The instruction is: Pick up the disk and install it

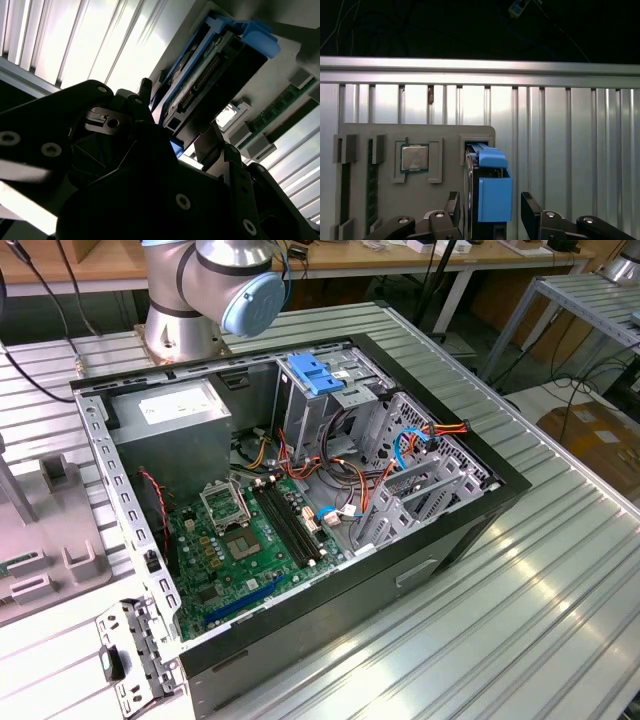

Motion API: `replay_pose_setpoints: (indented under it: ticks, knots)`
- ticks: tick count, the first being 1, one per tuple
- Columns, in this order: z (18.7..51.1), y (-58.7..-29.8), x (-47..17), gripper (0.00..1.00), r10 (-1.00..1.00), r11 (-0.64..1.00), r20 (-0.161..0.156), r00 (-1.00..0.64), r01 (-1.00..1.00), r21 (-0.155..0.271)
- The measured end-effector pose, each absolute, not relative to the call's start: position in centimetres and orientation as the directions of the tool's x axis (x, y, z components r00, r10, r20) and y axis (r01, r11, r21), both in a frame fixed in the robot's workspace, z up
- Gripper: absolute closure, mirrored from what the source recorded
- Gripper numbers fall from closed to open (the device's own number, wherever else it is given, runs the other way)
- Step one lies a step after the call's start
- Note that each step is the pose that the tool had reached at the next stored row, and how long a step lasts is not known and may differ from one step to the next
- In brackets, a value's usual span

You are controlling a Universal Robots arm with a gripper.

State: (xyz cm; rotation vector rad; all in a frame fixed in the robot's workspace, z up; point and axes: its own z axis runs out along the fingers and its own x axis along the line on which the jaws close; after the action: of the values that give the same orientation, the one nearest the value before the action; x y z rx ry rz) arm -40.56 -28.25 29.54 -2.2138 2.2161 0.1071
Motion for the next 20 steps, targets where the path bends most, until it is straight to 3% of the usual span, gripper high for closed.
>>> replay_pose_setpoints:
  ticks: [20]
  knots:
    - [28.52,-28.25,-40.56,0.40,-0.999,0.000,-0.053,-0.002,-0.999,0.043]
